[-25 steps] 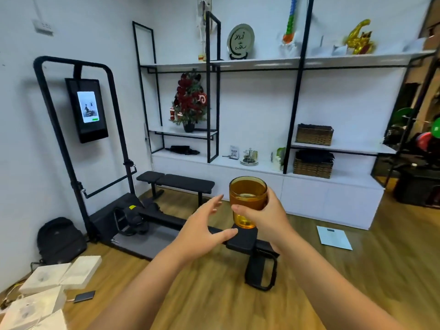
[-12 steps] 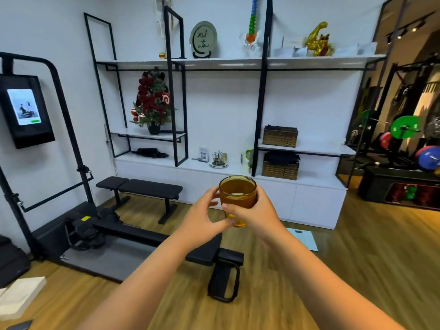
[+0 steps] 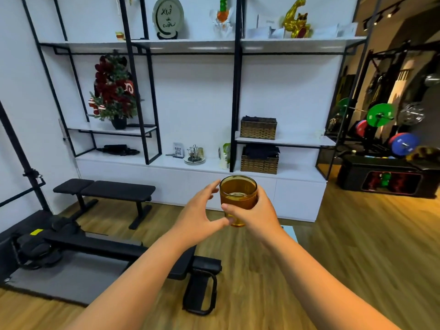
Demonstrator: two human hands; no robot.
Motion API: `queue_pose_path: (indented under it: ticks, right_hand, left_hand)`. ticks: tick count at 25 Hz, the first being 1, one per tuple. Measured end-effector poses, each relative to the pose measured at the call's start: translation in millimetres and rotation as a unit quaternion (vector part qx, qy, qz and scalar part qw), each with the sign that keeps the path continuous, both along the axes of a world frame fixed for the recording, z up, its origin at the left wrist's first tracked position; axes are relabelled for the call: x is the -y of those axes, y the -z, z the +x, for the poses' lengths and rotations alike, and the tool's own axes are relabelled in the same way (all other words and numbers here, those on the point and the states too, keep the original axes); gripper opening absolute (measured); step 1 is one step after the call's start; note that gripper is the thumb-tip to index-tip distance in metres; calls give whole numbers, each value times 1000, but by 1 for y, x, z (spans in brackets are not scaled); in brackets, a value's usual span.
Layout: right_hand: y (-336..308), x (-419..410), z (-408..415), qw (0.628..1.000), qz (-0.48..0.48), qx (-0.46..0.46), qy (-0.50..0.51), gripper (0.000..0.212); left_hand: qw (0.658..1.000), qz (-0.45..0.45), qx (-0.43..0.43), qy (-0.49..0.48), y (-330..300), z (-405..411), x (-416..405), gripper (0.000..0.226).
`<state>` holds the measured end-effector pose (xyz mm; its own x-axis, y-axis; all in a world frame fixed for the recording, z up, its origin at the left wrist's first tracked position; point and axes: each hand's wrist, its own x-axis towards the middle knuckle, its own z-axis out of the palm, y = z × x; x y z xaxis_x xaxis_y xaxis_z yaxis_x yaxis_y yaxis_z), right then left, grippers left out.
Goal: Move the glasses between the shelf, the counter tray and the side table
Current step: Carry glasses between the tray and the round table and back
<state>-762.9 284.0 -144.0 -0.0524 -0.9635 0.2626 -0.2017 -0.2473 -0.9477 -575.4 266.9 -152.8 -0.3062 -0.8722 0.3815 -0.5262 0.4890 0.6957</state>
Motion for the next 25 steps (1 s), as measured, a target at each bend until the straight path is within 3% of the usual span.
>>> queue_pose_path:
  ticks: [9, 14, 25]
  right_hand:
    - [-2, 200, -70, 998, 29, -1, 60, 82]
    - [-3, 282, -122, 995, 39, 2, 93, 74]
    - [6, 510, -239, 997, 36, -24, 65, 96]
  left_hand:
    - [997, 45, -39, 58, 5, -60, 229, 95]
    - [996, 49, -46, 59, 8, -92, 327, 88]
    - [999, 12, -25, -21, 21, -179, 520, 79]
